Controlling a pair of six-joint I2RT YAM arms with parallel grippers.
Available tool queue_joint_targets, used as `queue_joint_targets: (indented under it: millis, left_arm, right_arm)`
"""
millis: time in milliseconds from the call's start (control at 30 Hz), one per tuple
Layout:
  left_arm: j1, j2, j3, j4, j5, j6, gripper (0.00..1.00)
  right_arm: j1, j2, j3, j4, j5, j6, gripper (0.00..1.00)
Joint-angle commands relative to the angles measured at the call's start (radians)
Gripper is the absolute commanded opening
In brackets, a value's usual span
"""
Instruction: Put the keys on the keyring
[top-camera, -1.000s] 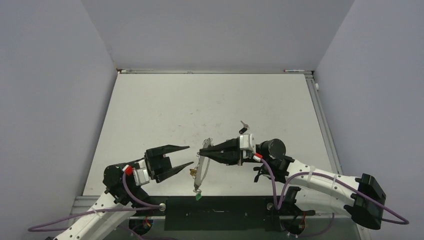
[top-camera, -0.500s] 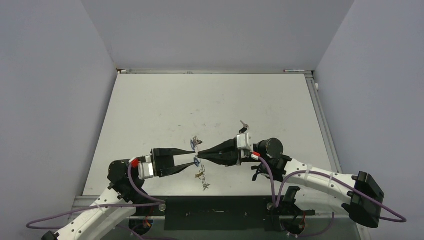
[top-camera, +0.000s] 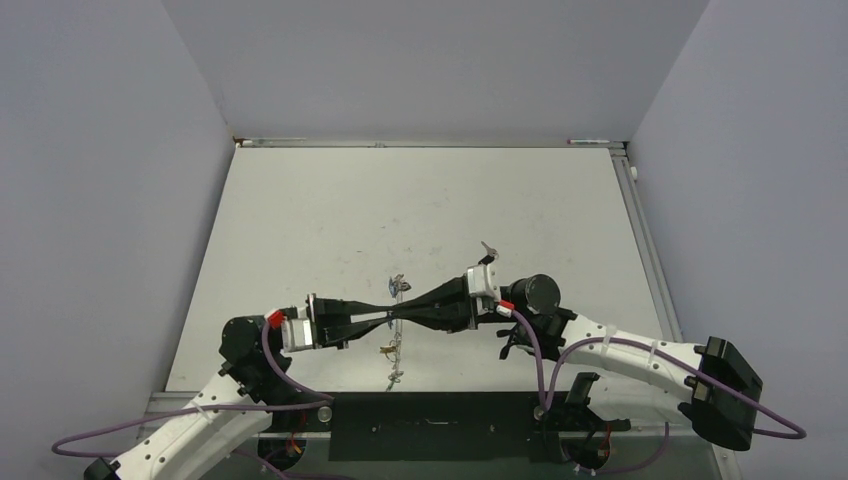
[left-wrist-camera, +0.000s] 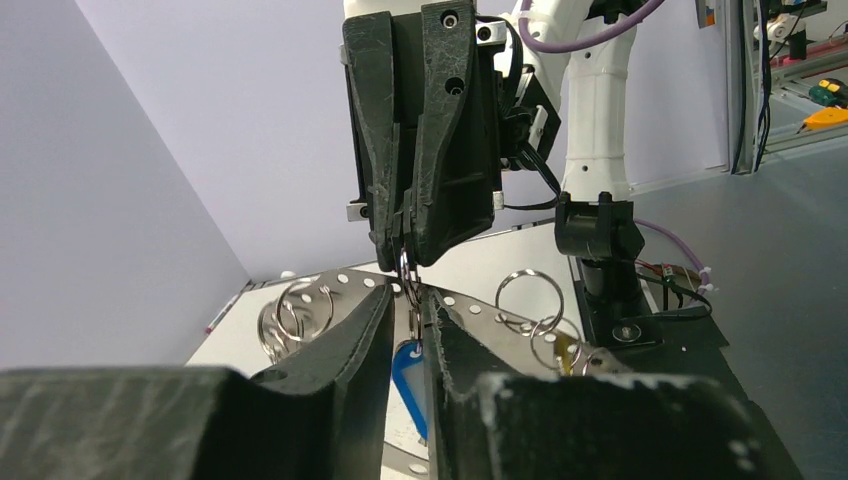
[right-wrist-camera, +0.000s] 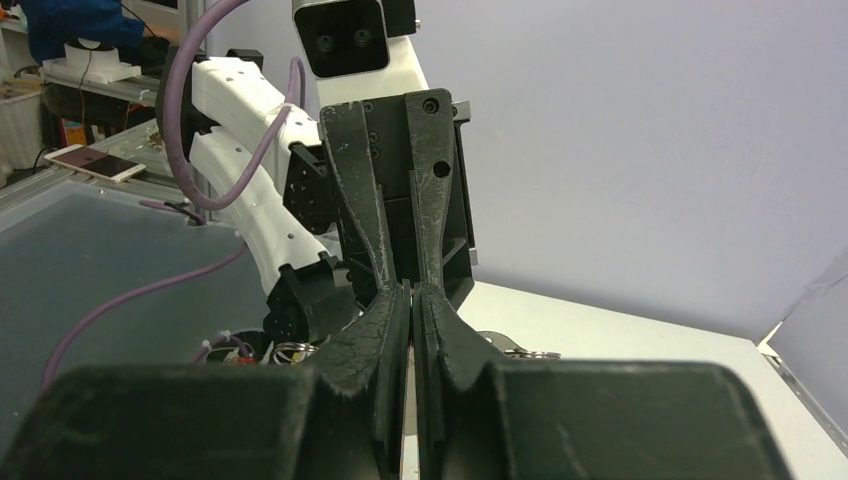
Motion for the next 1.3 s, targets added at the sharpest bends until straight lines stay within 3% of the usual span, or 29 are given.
queue_joint_targets:
  millis: [0, 67, 233, 367, 500, 633, 667, 833, 967, 1133, 1267]
  left_arm:
    - [0.003, 0.013, 0.034, 0.032, -0.014, -0.011, 0.08]
    - [0.003, 0.017, 0.036, 0.030, -0.013, -0.013, 0.01]
    - [0.003, 0.011, 0.039, 0.006, -0.053, -0.010, 0.00]
    - [0.002, -0.014, 0.064, -0.119, -0.109, 0.056, 0.00]
    - [0.002, -0.028, 0.096, -0.274, -0.185, 0.168, 0.00]
    - [0.002, -0.005, 0.127, -0.374, -0.214, 0.229, 0.00]
    - [0.002, 0.000, 0.130, -0.388, -0.225, 0.233, 0.00]
    - [-0.009, 0.034, 0.146, -0.433, -0.244, 0.249, 0.00]
    - [-0.029, 0.081, 0.166, -0.482, -0.265, 0.260, 0.00]
    - [-0.060, 0.111, 0.169, -0.499, -0.291, 0.266, 0.00]
    - [-0.083, 0.121, 0.170, -0.504, -0.289, 0.267, 0.00]
  right_arm:
    - [-0.003, 0.006, 0.053, 0.119, -0.036, 0.010, 0.05]
    - [-0.002, 0.013, 0.055, 0.128, -0.038, 0.014, 0.05]
    - [-0.002, 0.017, 0.057, 0.109, -0.037, 0.006, 0.05]
    - [-0.001, -0.031, 0.102, -0.154, 0.020, -0.104, 0.07]
    - [-0.001, -0.072, 0.224, -0.525, 0.127, -0.230, 0.39]
    - [0.001, -0.068, 0.401, -0.907, 0.213, -0.342, 0.61]
    - [0.001, -0.063, 0.429, -1.007, 0.231, -0.376, 0.62]
    - [0.015, -0.034, 0.575, -1.306, 0.342, -0.485, 0.58]
    - [0.072, 0.023, 0.653, -1.419, 0.390, -0.522, 0.51]
    - [0.224, 0.152, 0.722, -1.546, 0.558, -0.576, 0.47]
    - [0.232, 0.194, 0.721, -1.559, 0.588, -0.601, 0.43]
